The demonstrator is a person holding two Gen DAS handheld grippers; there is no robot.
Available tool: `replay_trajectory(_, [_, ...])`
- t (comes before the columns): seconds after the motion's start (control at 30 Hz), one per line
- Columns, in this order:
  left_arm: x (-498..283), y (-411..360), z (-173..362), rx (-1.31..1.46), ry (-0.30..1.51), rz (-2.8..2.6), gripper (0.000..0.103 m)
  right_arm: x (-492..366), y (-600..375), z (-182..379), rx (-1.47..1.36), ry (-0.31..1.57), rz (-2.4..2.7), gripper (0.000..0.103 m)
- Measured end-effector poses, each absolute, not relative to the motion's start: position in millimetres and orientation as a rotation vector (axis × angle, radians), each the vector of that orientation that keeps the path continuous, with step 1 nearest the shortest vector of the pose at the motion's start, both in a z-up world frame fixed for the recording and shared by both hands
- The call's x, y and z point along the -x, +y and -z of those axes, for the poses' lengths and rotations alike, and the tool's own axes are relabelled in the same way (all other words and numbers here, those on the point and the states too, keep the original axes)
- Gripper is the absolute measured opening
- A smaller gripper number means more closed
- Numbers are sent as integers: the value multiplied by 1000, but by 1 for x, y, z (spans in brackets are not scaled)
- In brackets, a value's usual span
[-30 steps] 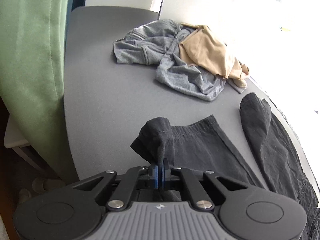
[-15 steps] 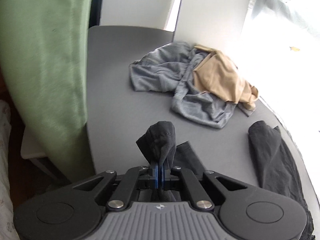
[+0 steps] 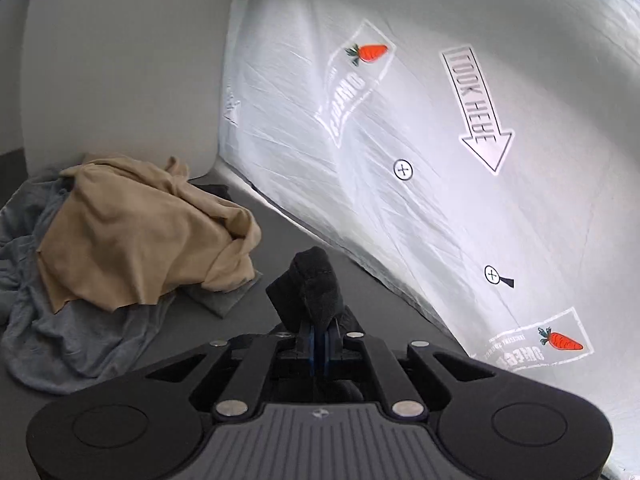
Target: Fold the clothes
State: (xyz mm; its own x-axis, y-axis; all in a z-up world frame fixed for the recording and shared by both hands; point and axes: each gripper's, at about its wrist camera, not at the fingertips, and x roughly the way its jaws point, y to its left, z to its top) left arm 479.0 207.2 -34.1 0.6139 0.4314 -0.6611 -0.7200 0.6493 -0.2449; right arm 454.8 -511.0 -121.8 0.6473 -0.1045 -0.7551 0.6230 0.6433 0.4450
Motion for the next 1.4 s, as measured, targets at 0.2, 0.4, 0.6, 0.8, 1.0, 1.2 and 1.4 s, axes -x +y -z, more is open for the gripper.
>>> replay_trajectory(0.2, [-616, 201, 103, 316, 793, -538, 38, -543, -468, 146, -570, 821, 541, 54])
replay_trajectory(0.4, [-551, 200, 116, 233, 704, -537, 76, -555, -315, 130, 79, 785, 226, 75])
replay_trajectory(0.6, [-460, 222, 131, 253, 767, -673, 79, -536, -149, 140, 361, 741, -520, 75])
replay_trajectory(0.8, [-409, 239, 134, 288, 832, -758, 80, -563, -56, 189, 594, 768, -650, 17])
replay_trajectory(1.0, [-390, 245, 132, 264, 809, -702, 80, -594, -85, 167, 308, 806, -486, 12])
replay_trajectory(1.2, [-401, 271, 164, 405, 799, -591, 80, -591, -37, 162, 411, 794, -378, 48])
replay_trajectory(1.4, [-421, 300, 193, 617, 756, -486, 80, -622, 50, 138, 230, 798, -618, 59])
